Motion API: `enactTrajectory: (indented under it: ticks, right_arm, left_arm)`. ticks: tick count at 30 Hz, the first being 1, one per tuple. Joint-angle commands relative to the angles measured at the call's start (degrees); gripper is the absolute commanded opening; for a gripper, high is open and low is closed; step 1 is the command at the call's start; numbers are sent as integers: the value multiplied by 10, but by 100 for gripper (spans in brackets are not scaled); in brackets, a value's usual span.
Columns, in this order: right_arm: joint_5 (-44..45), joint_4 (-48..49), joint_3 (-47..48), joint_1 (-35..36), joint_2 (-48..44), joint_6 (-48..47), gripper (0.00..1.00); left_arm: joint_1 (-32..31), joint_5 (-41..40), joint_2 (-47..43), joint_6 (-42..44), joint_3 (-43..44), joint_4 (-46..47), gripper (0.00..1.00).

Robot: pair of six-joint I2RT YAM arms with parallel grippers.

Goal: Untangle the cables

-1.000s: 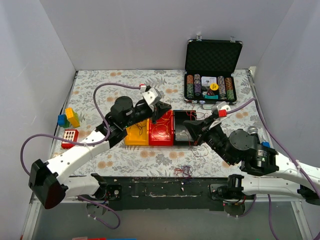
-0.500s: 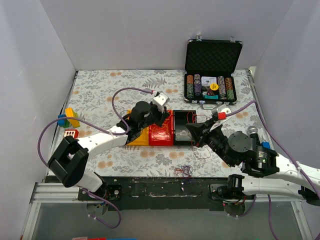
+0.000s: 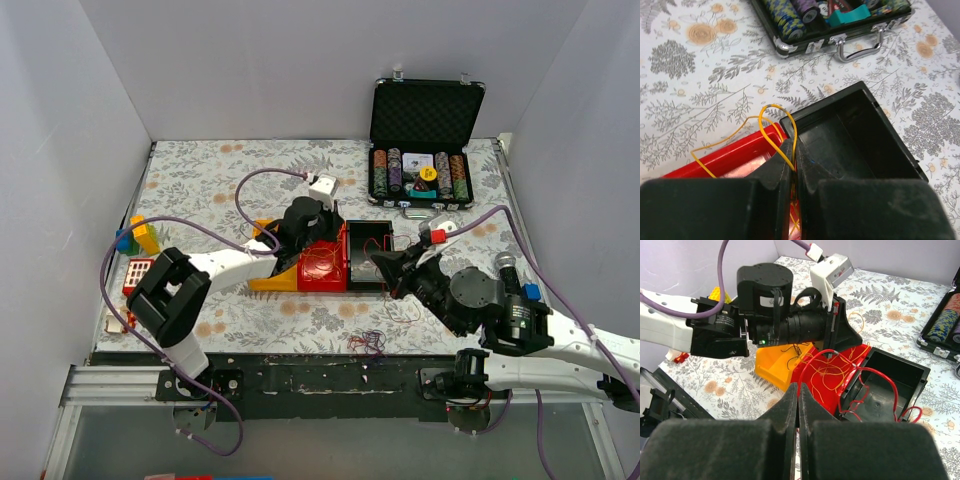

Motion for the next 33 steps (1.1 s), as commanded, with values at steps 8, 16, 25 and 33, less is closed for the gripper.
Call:
enactTrajectory:
  ticks: [8, 16, 25, 33]
  right_arm:
    - [29, 13, 2, 2, -10, 2, 1]
    - [42, 1, 5, 2, 13, 8, 1]
    - [80, 26, -42, -18, 28, 33, 1]
    - [-68, 45, -36, -161, 99, 47, 1]
  left_arm:
    - [-6, -88, 8, -76, 8, -96, 0]
    - [-7, -65, -27, -81, -27, -118, 35]
    - [-7, -29, -80, -62, -1, -151, 73]
    - [-7, -6, -168, -13, 72, -251, 87]
